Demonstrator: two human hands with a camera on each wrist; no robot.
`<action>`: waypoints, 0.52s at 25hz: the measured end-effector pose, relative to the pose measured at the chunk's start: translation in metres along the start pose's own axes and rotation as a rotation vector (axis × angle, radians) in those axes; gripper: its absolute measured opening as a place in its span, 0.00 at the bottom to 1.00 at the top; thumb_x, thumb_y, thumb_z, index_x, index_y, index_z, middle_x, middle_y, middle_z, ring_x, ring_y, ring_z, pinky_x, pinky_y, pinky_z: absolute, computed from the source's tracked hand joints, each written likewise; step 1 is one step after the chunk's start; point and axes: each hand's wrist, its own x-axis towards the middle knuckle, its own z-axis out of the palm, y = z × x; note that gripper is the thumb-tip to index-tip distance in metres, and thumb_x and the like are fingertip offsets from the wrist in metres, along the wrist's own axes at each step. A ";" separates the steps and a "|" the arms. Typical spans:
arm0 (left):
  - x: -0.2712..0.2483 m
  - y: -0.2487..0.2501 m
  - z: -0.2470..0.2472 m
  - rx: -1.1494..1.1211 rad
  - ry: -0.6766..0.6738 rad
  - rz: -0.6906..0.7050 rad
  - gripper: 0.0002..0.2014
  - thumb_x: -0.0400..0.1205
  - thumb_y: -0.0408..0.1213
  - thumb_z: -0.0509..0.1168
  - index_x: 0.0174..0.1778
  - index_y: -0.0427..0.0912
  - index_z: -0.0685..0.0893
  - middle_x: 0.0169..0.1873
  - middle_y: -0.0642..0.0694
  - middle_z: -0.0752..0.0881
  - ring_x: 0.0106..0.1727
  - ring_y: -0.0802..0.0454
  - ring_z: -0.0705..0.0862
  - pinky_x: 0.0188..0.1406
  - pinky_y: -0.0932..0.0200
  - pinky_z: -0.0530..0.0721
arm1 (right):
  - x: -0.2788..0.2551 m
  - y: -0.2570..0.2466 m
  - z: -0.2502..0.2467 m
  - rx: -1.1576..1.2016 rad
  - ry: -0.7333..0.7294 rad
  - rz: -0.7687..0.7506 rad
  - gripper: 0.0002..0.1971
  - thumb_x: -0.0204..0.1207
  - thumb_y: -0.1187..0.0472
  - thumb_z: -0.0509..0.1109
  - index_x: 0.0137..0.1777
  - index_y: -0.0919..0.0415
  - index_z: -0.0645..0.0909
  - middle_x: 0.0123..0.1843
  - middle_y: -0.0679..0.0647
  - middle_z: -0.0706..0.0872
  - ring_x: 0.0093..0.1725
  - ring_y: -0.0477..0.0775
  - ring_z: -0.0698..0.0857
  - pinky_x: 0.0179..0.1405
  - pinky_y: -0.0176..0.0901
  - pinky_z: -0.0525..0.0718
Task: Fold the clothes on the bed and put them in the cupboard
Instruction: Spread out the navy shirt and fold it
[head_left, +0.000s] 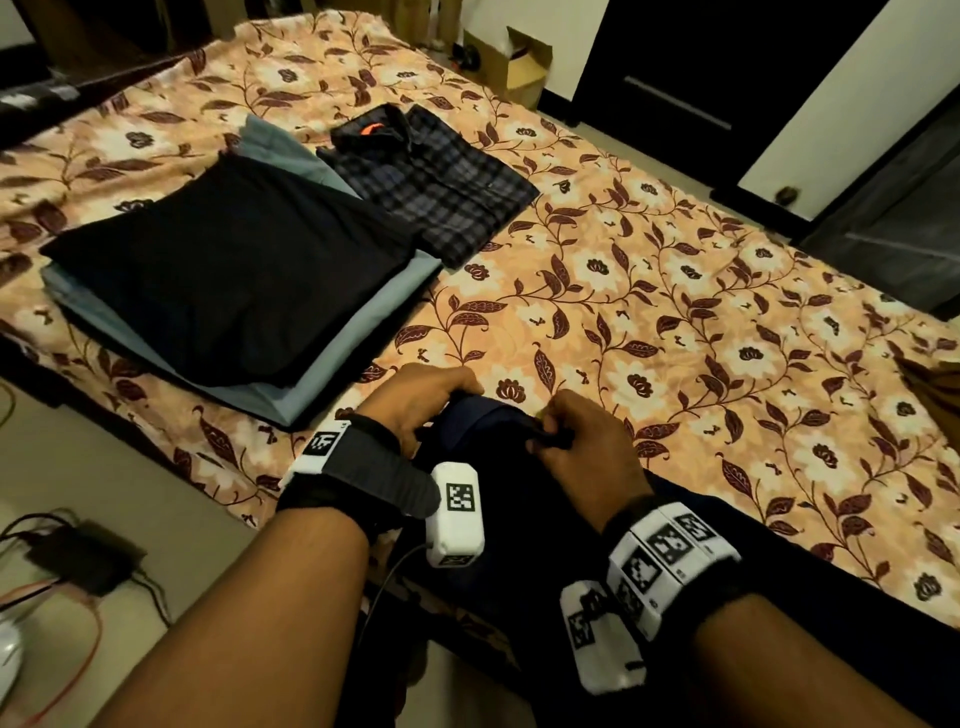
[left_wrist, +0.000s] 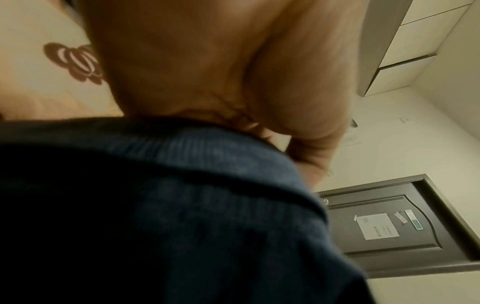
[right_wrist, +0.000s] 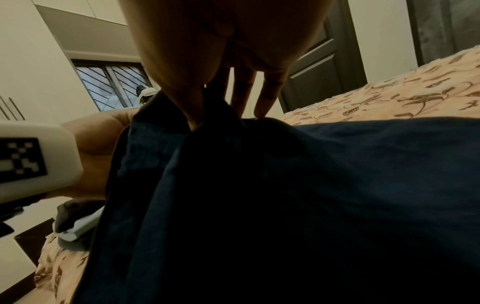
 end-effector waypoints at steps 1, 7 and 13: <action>-0.001 0.001 -0.001 -0.006 -0.029 0.016 0.07 0.70 0.34 0.69 0.36 0.34 0.91 0.43 0.40 0.90 0.41 0.44 0.85 0.47 0.49 0.85 | -0.006 0.003 -0.003 0.004 0.012 -0.043 0.19 0.65 0.70 0.72 0.33 0.48 0.65 0.40 0.51 0.84 0.44 0.57 0.80 0.43 0.50 0.80; -0.008 -0.008 0.007 -0.004 -0.022 0.199 0.13 0.71 0.38 0.77 0.25 0.39 0.83 0.27 0.38 0.82 0.30 0.44 0.80 0.35 0.55 0.79 | -0.024 -0.003 -0.002 0.229 0.102 -0.069 0.11 0.72 0.68 0.71 0.47 0.52 0.76 0.50 0.49 0.85 0.51 0.49 0.83 0.51 0.38 0.81; -0.014 -0.012 0.021 0.744 0.625 0.469 0.21 0.80 0.48 0.68 0.66 0.42 0.80 0.64 0.37 0.80 0.65 0.34 0.78 0.61 0.43 0.77 | -0.095 0.056 -0.022 0.081 0.103 -0.042 0.16 0.76 0.52 0.69 0.60 0.58 0.82 0.62 0.48 0.82 0.62 0.40 0.76 0.64 0.33 0.73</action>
